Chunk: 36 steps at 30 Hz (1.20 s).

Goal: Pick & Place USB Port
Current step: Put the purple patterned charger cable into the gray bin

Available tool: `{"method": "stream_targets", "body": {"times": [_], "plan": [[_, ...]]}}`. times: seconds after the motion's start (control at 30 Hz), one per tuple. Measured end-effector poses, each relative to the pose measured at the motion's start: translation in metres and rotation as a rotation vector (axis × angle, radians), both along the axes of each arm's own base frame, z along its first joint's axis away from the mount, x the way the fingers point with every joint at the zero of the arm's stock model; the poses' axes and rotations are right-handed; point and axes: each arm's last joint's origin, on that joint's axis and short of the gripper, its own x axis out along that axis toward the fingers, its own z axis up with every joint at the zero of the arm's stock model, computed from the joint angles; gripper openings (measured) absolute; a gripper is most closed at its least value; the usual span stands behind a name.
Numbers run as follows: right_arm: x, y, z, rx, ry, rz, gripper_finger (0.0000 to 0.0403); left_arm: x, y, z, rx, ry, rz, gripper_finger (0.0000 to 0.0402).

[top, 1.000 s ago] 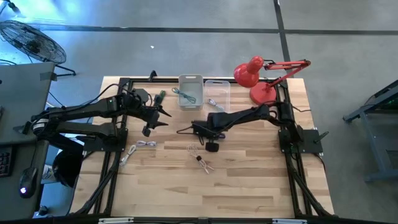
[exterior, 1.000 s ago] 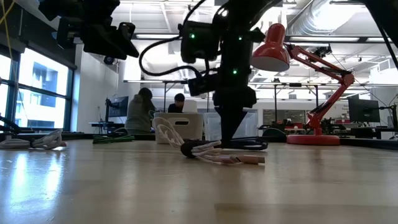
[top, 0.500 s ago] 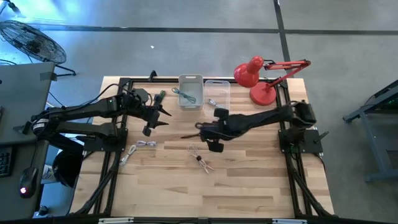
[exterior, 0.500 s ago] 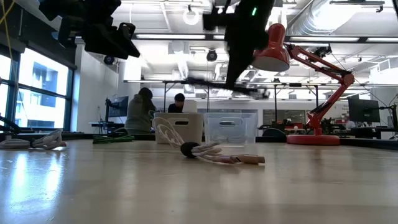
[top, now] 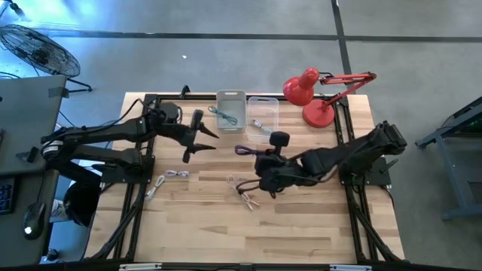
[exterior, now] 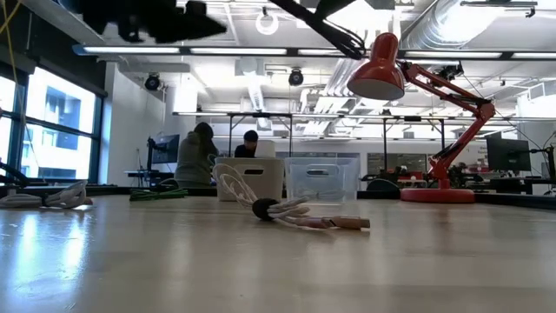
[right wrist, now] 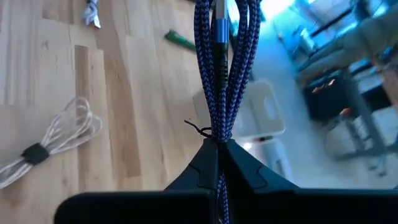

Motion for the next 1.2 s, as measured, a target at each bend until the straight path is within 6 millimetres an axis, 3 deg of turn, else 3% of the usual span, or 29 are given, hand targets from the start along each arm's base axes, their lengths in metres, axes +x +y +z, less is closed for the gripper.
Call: {"method": "stream_targets", "body": {"times": [0.17,0.67,1.2], "plan": [[0.002,0.000,0.002,-0.052,0.020,0.044,0.0000,0.013,0.002,0.006,-0.053,-0.109,-0.074,0.0182],[0.018,0.000,0.015,-0.123,-0.056,0.180,0.0000,0.043,0.009,-0.011,-0.148,-0.128,-0.153,0.0182],[0.033,-0.035,0.019,-0.020,-0.102,0.249,0.0000,0.053,0.008,-0.013,-0.122,-0.197,-0.313,0.0182]]}}
